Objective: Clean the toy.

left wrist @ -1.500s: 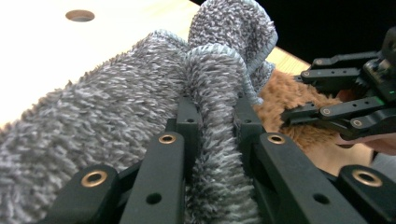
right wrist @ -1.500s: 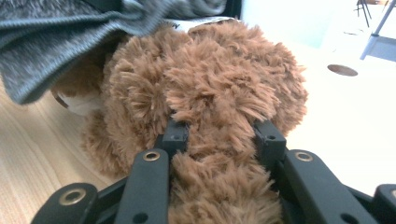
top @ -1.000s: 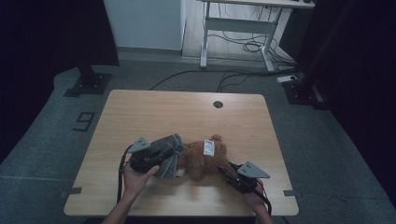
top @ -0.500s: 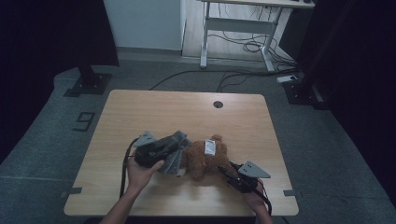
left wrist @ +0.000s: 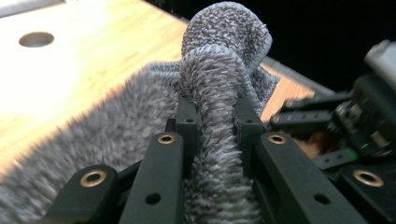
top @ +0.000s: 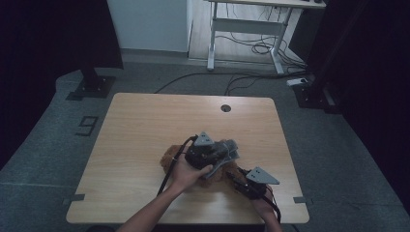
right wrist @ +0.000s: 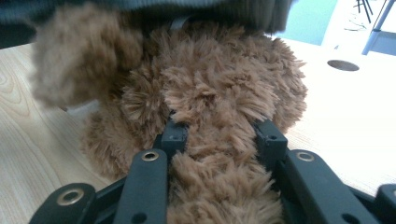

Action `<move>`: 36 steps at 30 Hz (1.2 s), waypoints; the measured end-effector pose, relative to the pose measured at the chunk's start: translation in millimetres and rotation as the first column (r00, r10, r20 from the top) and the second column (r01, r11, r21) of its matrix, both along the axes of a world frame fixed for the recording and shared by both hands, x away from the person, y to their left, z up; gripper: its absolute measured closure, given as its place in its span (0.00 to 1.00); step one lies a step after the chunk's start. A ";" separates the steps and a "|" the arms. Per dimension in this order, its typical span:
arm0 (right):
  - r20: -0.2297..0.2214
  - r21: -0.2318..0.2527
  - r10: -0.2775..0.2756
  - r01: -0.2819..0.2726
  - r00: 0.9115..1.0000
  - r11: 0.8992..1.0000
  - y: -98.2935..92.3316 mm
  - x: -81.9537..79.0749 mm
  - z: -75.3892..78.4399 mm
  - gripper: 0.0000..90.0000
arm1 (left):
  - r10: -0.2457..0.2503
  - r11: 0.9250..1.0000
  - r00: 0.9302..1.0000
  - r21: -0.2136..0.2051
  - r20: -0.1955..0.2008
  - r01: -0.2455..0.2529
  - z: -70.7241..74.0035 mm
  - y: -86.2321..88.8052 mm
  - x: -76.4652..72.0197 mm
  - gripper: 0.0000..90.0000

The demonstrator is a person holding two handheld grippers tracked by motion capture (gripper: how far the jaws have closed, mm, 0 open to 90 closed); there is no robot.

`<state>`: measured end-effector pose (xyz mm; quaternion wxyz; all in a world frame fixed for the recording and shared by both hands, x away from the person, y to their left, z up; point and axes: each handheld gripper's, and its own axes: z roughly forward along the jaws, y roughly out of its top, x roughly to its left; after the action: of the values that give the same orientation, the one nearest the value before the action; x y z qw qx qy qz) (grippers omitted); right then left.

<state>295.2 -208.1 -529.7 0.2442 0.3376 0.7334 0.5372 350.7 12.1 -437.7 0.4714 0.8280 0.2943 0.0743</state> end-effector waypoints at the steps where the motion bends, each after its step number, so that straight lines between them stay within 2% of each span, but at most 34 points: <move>1: 0.000 -0.001 0.001 -0.001 1.000 1.000 -0.1 0.0 -0.1 0.72 | 0.002 1.000 1.000 0.001 -0.002 -0.002 -4.1 -0.3 -1.0 0.86; 4: -0.005 -0.001 0.005 -0.005 1.000 1.000 -0.2 0.1 -0.6 0.72 | 0.003 1.000 1.000 0.007 0.007 -0.004 -10.9 4.6 -4.7 0.86; 9: -0.002 -0.003 0.003 -0.003 1.000 1.000 0.5 -0.1 -0.5 0.72 | 0.031 0.999 0.999 0.020 0.027 -0.031 -12.9 19.1 -9.5 0.86; 12: -0.005 0.002 0.006 -0.006 1.000 1.000 -0.2 0.2 -0.7 0.72 | 0.063 0.998 0.997 0.019 0.035 -0.064 -14.8 38.3 -15.0 0.86; 13: -0.004 0.001 0.008 -0.008 1.000 1.000 -0.3 0.3 -0.8 0.72 | 0.063 0.998 0.997 0.019 0.035 -0.064 -14.8 38.3 -15.0 0.86; 14: -0.004 0.002 0.008 -0.008 1.000 1.000 -0.4 0.4 -0.8 0.72 | 0.077 0.997 0.996 0.019 0.043 -0.078 -15.1 48.4 -17.8 0.86; 15: -0.004 0.002 0.008 -0.008 1.000 1.000 -0.4 0.4 -0.8 0.72 | 0.077 0.997 0.996 0.019 0.043 -0.078 -15.1 48.4 -17.8 0.86; 18: -0.005 0.009 0.013 -0.013 1.000 1.000 -1.2 0.7 -1.3 0.71 | 0.130 0.991 0.989 0.032 0.069 -0.132 -13.7 71.4 -21.3 0.86; 20: -0.004 0.011 0.013 -0.013 1.000 1.000 -1.5 0.5 -1.6 0.71 | 0.154 0.988 0.987 0.025 0.055 -0.156 -15.7 86.1 -20.1 0.86; 24: -0.003 0.011 0.020 -0.020 1.000 1.000 -1.4 0.7 -1.7 0.71 | 0.184 0.983 0.982 -0.020 0.029 -0.184 -18.6 113.1 -20.1 0.86; 28: -0.004 0.014 0.019 -0.018 1.000 1.000 -1.5 0.9 -1.8 0.71 | 0.218 0.976 0.975 -0.031 0.033 -0.217 -18.2 130.8 -22.2 0.86; 32: -0.003 0.012 0.018 -0.018 1.000 1.000 -1.4 0.6 -1.8 0.71 | 0.247 0.968 0.969 -0.052 0.020 -0.246 -23.3 146.7 -22.5 0.86; 36: -0.004 0.013 0.018 -0.018 1.000 1.000 -1.4 0.7 -1.8 0.71 | 0.287 0.957 0.958 -0.052 0.010 -0.286 -29.3 162.7 -22.1 0.86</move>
<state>295.9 -209.5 -531.5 0.2357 0.3337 0.7334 0.5434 328.6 174.8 -467.0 0.4790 0.7639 0.4085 0.1417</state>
